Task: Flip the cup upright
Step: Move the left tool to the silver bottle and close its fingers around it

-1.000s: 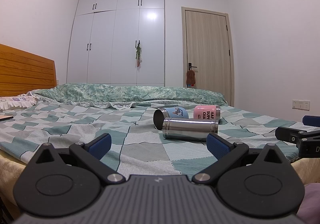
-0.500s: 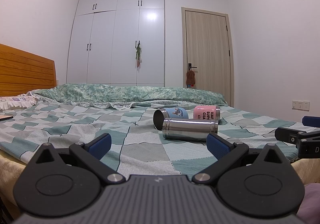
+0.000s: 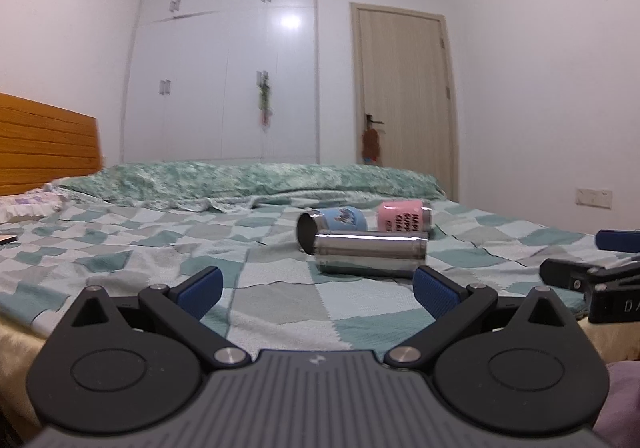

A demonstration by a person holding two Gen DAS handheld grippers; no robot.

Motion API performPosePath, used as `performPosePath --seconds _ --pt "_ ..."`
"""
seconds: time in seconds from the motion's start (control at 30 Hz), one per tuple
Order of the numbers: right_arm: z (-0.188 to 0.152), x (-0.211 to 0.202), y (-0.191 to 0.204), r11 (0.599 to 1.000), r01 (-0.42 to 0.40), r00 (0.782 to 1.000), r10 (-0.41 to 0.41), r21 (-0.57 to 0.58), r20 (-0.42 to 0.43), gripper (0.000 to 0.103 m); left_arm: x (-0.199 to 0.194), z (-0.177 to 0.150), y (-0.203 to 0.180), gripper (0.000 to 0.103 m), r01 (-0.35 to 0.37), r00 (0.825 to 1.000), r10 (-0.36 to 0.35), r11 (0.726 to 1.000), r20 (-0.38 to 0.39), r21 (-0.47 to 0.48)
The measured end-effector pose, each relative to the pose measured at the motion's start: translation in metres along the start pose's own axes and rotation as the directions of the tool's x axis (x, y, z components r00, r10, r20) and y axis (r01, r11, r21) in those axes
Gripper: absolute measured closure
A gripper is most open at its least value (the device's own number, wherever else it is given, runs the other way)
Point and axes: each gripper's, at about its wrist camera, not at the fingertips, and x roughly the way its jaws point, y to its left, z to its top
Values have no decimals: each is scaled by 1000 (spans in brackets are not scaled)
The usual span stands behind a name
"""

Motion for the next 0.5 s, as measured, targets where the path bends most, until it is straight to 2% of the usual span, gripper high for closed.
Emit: performPosePath --seconds 0.1,0.2,0.33,0.5 --pt "4 3 -1 1000 9 1000 -9 -2 -15 0 12 16 -4 0 70 998 -69 995 -6 66" --pt "11 11 -6 1000 19 999 -19 13 -43 0 33 34 -10 0 147 989 -144 977 -31 153" --pt "20 27 -10 998 51 996 -49 23 -70 0 69 50 -15 0 213 977 -197 942 -86 258" --pt "30 51 -8 998 66 991 -63 21 -120 0 120 64 -19 0 298 953 -253 878 -165 374"
